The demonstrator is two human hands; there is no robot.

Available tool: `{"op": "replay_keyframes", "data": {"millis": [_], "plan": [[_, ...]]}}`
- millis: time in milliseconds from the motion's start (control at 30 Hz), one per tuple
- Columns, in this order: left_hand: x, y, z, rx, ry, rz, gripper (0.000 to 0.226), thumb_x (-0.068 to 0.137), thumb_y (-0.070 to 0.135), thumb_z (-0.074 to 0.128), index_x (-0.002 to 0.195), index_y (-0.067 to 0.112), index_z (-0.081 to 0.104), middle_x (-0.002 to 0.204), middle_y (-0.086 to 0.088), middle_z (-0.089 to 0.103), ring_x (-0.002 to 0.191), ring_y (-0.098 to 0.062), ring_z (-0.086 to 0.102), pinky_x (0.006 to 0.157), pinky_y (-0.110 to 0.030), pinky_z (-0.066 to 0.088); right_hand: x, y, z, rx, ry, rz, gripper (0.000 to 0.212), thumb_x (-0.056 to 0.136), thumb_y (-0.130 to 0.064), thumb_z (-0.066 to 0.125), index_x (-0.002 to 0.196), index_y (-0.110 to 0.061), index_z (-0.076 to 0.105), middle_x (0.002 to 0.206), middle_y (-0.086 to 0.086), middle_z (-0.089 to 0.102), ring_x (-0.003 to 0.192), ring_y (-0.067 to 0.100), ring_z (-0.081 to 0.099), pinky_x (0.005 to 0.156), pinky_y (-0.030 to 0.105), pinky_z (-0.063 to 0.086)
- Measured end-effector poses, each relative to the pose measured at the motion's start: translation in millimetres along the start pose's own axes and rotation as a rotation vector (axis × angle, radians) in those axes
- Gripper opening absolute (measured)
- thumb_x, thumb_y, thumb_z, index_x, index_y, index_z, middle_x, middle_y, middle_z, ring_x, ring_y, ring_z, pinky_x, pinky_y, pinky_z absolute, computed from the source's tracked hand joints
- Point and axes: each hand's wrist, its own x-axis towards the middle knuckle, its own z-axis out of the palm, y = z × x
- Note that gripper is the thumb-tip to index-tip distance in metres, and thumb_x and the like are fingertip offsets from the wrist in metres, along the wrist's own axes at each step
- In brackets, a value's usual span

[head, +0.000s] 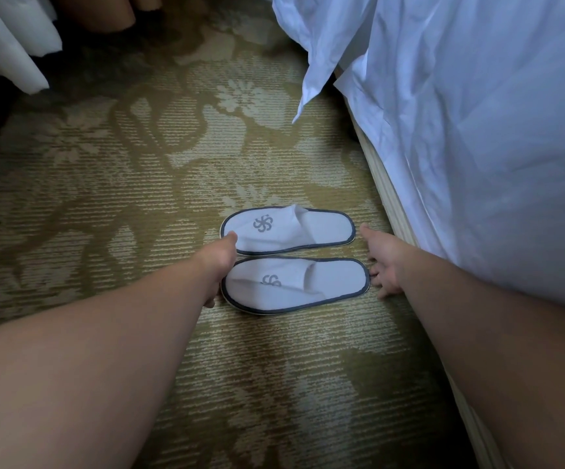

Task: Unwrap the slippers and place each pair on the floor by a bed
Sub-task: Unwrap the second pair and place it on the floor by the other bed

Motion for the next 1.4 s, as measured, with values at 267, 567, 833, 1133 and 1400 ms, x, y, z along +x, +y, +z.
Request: {"op": "replay_keyframes", "data": {"millis": [267,567,833,1133,1400], "plan": [[3.9,7.0,3.7,-0.025,-0.012,-0.004,0.067,0.092,0.068,0.033,0.144,0.024,0.037,0.126,-0.009,0.054,0.096,-0.031,0.056,0.079,-0.038,0.047,-5.7,-5.5,1.3,-0.005,0.009,-0.014,0.091,0.085,-0.076,0.042,0.153,-0.016,0.025,0.148,0.016,0.041,0.134,0.034,0.039,0.111,0.054,0.024],[3.4,4.3,2.0,-0.005,0.014,0.015,0.048,0.094,0.066,0.034,0.082,0.021,0.047,0.067,-0.002,0.053,0.053,-0.019,0.054,0.035,-0.015,0.04,-5.8,-11.1,3.9,-0.015,0.013,-0.062,0.083,0.091,-0.07,0.037,0.153,-0.017,0.023,0.153,0.014,0.036,0.133,0.03,0.042,0.111,0.054,0.025],[-1.2,6.0,2.7,0.031,0.022,0.021,0.045,0.095,0.064,0.034,0.087,0.021,0.044,0.056,-0.003,0.053,0.025,-0.016,0.051,0.027,-0.018,0.039,-4.2,-13.6,4.0,-0.02,0.027,-0.063,0.084,0.09,-0.072,0.037,0.152,-0.017,0.027,0.146,0.012,0.044,0.131,0.029,0.044,0.114,0.057,0.017],[4.4,3.2,-4.4,0.025,-0.015,-0.021,0.059,0.091,0.069,0.032,0.116,0.02,0.051,0.079,-0.004,0.053,0.07,-0.026,0.056,0.068,-0.038,0.046,-4.0,-16.7,5.9,-0.023,0.017,-0.095,0.08,0.09,-0.072,0.036,0.149,-0.018,0.032,0.144,0.01,0.047,0.126,0.025,0.047,0.11,0.051,0.027],[4.1,7.9,-5.3,0.004,-0.013,0.008,0.045,0.092,0.069,0.032,0.108,0.028,0.04,0.078,-0.005,0.054,0.065,-0.025,0.057,0.053,-0.031,0.04,-0.4,-17.1,5.5,-0.031,0.017,-0.099,0.08,0.09,-0.072,0.036,0.151,-0.021,0.029,0.151,0.011,0.041,0.137,0.028,0.039,0.114,0.055,0.018]]}}
